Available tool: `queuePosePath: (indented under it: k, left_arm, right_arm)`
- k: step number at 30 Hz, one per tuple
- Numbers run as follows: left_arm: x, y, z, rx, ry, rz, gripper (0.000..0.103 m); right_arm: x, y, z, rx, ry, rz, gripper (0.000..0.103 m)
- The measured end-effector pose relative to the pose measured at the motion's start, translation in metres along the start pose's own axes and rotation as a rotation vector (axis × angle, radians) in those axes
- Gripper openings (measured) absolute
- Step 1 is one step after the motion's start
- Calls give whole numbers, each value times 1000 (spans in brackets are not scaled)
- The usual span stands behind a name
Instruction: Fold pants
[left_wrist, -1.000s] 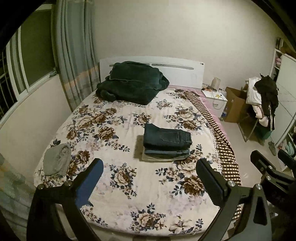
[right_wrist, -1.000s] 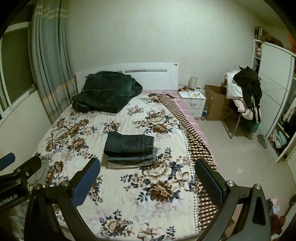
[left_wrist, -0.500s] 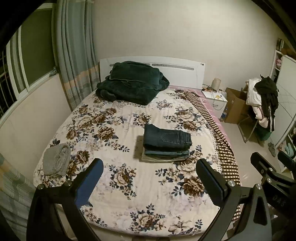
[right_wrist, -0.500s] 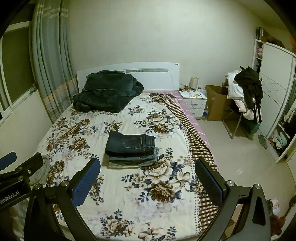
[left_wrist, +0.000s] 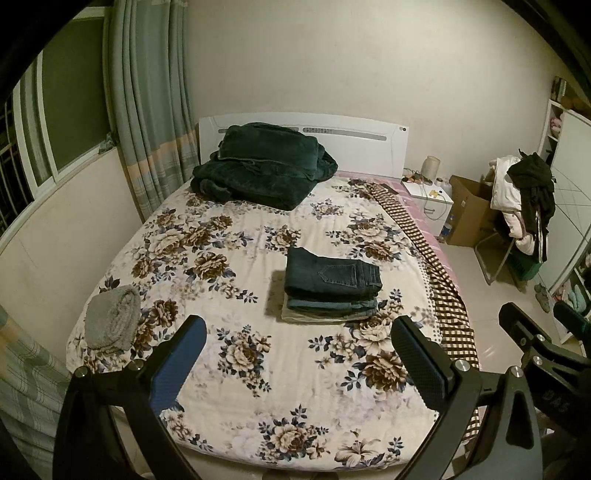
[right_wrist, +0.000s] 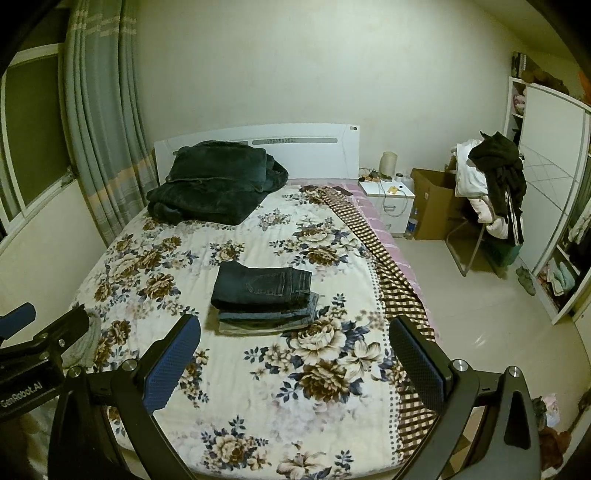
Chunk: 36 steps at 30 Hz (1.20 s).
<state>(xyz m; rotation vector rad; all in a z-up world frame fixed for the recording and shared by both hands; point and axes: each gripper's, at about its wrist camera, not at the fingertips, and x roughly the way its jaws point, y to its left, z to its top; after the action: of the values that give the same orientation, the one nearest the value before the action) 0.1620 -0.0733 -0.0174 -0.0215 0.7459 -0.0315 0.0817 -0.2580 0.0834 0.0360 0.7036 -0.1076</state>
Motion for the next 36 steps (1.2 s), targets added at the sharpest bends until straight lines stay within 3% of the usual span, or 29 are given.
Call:
queuePosePath:
  k: [36]
  left_arm:
    - [-5,2,11,-9,-23,27,102]
  right_arm:
    - [-3,0,-4,1,-16,6,103]
